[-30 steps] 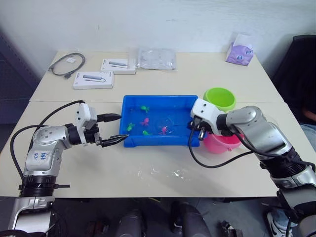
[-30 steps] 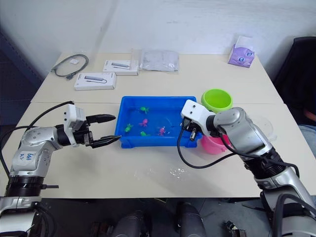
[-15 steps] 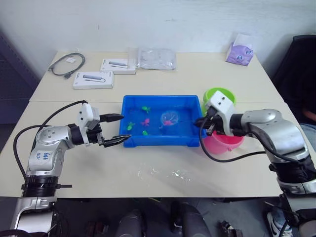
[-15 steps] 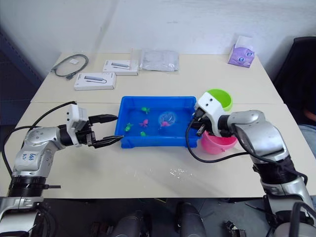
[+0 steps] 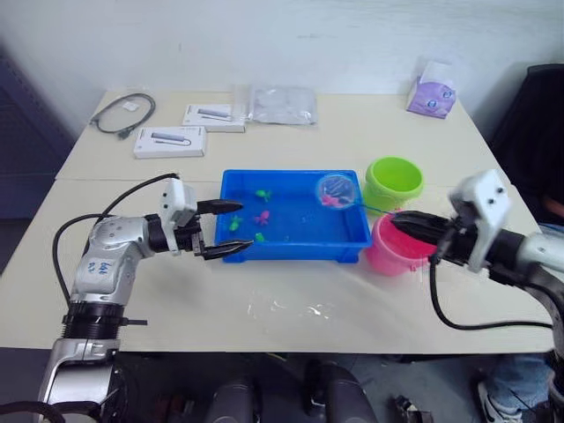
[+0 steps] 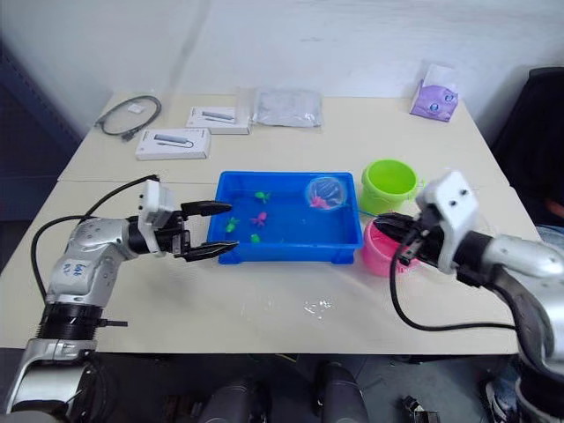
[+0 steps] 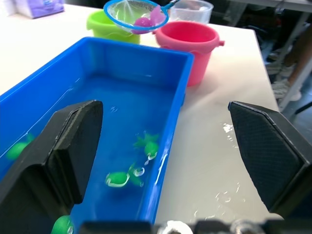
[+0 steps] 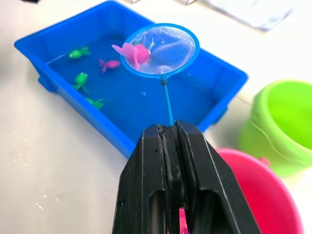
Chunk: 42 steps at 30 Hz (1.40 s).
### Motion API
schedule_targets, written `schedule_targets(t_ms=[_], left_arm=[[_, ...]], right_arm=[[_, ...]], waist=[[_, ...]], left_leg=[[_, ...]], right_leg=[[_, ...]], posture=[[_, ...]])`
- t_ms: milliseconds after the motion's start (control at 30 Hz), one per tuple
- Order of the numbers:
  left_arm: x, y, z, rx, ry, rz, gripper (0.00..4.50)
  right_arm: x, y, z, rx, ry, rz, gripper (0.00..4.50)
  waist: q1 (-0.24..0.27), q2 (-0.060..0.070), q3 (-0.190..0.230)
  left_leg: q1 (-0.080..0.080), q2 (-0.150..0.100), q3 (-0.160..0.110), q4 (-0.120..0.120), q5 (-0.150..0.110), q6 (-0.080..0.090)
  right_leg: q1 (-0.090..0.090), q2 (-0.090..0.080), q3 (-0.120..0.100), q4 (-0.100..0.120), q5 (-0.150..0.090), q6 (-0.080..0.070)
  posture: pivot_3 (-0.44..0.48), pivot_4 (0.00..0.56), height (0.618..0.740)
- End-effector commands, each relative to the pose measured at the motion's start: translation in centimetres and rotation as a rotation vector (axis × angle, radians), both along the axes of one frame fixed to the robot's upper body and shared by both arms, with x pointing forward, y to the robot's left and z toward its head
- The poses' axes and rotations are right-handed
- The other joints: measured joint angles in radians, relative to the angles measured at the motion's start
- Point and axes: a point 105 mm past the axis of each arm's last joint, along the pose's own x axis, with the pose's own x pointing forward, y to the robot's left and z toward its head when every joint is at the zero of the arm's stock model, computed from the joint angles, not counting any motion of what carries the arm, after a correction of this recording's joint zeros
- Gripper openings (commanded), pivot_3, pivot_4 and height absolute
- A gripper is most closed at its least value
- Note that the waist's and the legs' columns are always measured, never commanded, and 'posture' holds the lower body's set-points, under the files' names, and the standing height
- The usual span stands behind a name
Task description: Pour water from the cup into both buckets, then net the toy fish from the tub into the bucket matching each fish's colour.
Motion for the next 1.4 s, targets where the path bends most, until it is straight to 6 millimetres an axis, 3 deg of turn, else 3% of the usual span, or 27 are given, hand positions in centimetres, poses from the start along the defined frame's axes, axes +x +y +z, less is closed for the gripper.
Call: schedule_targets(t_ms=[33, 133, 267, 700, 867, 1000, 1200, 1400], left_arm=[[0.1, -1.3, 0.6, -0.016, -0.010, -0.073, 4.42], [0.2, -2.4, 0.5, -0.018, -0.003, -0.122, 4.42], [0.2, -3.5, 0.5, -0.018, -0.003, -0.161, 4.42], [0.2, -5.1, 0.6, -0.027, -0.022, -0.194, 4.42], [-0.1, -5.2, 0.6, -0.027, -0.015, -0.198, 4.42], [-0.2, -5.3, 0.6, -0.028, -0.011, -0.200, 4.42], [-0.3, -5.6, 0.7, -0.031, -0.005, -0.205, 4.42], [-0.3, -6.2, 1.0, -0.037, -0.006, -0.208, 4.42]], right_arm=[[-2.6, -1.8, 1.3, -0.028, -0.133, -0.085, 0.00], [-3.9, -3.1, 1.1, -0.086, -0.200, -0.147, 0.00], [-4.8, -5.2, -0.9, -0.189, -0.233, -0.261, 0.00], [-6.7, -8.4, -4.0, -0.338, -0.346, -0.356, 0.00], [-7.2, -8.8, -4.7, -0.408, -0.376, -0.358, 0.00], [-7.2, -8.9, -3.7, -0.536, -0.521, -0.373, 0.00], [-6.9, -8.4, -4.1, -0.696, -0.628, -0.342, 0.00], [-6.6, -8.6, -5.2, -1.124, -0.753, -0.216, 0.00]], waist=[[0.006, 0.000, 0.000], [0.013, 0.000, 0.000], [0.015, 0.000, 0.000], [0.014, 0.000, 0.000], [0.013, 0.000, 0.000], [0.012, 0.000, 0.000], [0.012, 0.000, 0.000], [0.012, 0.000, 0.000]], left_leg=[[0.000, -0.001, 0.000, 0.000, 0.000, 0.000], [0.001, -0.001, 0.000, 0.000, 0.000, 0.000], [0.002, -0.002, 0.001, 0.000, 0.000, 0.001], [0.007, -0.002, 0.006, 0.000, 0.000, 0.001], [0.007, -0.002, 0.006, 0.000, 0.000, 0.001], [0.007, -0.001, 0.006, 0.000, 0.000, 0.001], [0.008, -0.002, 0.006, 0.000, 0.000, 0.001], [0.008, -0.002, 0.007, 0.000, 0.000, 0.001]], right_leg=[[0.000, 0.000, 0.000, 0.000, 0.000, 0.000], [0.001, 0.002, 0.000, 0.000, 0.000, 0.000], [0.001, 0.004, 0.001, 0.000, 0.000, 0.001], [0.002, 0.004, 0.004, 0.000, 0.000, 0.001], [0.002, 0.003, 0.005, 0.000, 0.000, 0.001], [0.002, 0.002, 0.008, 0.000, 0.000, 0.000], [0.002, 0.002, 0.009, 0.000, 0.000, 0.000], [0.002, 0.002, 0.010, 0.000, 0.000, 0.000]], posture=[[0.000, 0.150, 0.740], [0.000, 0.150, 0.740], [0.000, 0.150, 0.740], [0.000, 0.150, 0.740], [0.000, 0.150, 0.740], [0.000, 0.150, 0.740], [0.000, 0.150, 0.740], [0.000, 0.150, 0.740]])
